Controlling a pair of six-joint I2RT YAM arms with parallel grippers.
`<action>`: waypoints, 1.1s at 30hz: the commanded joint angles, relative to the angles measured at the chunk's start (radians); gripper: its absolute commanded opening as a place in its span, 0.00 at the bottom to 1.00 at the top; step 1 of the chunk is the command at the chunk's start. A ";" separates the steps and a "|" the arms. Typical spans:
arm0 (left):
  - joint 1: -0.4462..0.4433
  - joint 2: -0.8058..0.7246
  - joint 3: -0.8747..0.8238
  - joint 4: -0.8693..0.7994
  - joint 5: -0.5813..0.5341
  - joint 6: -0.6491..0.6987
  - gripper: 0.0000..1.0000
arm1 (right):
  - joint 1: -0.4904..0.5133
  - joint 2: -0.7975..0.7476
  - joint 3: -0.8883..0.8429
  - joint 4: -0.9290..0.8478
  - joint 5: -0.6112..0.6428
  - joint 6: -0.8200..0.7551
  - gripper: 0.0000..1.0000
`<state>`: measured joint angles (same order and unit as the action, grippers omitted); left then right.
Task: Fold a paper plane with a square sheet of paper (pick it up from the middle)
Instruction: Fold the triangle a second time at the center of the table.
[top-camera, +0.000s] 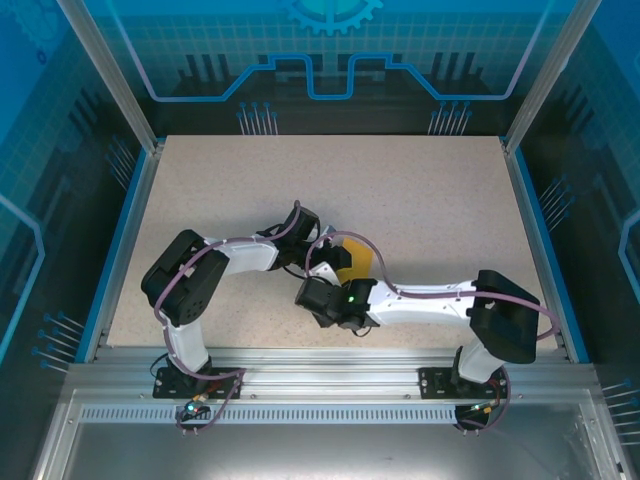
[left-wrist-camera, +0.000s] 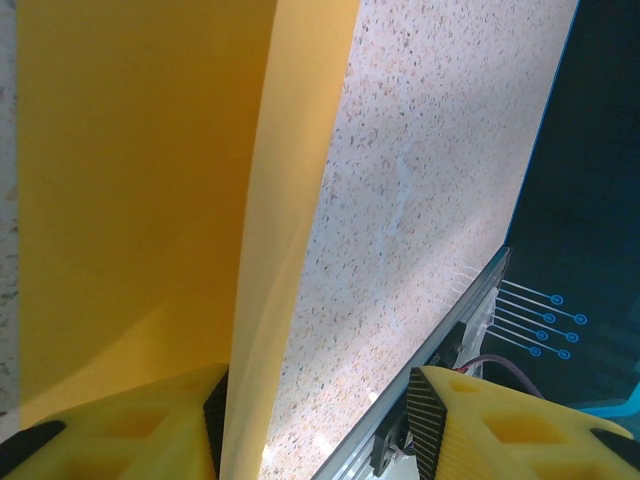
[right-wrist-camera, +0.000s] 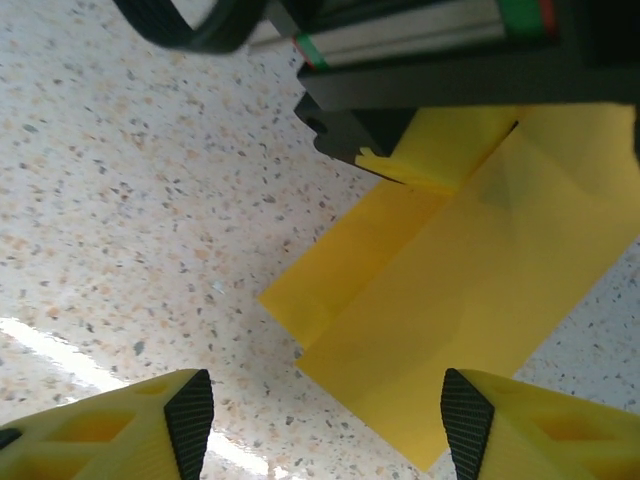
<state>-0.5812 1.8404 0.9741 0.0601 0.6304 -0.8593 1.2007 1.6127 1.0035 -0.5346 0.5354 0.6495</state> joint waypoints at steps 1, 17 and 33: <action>0.007 -0.012 0.020 -0.026 0.030 0.004 0.51 | 0.019 0.023 0.033 -0.051 0.048 0.029 0.64; 0.006 -0.013 0.029 -0.054 0.026 0.010 0.51 | 0.024 0.030 0.070 -0.110 0.077 0.015 0.37; 0.006 -0.019 0.046 -0.067 0.032 0.016 0.51 | 0.026 0.014 0.070 -0.069 0.038 0.006 0.60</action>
<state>-0.5812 1.8400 0.9943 0.0223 0.6300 -0.8581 1.2064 1.6386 1.0489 -0.5938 0.5606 0.6350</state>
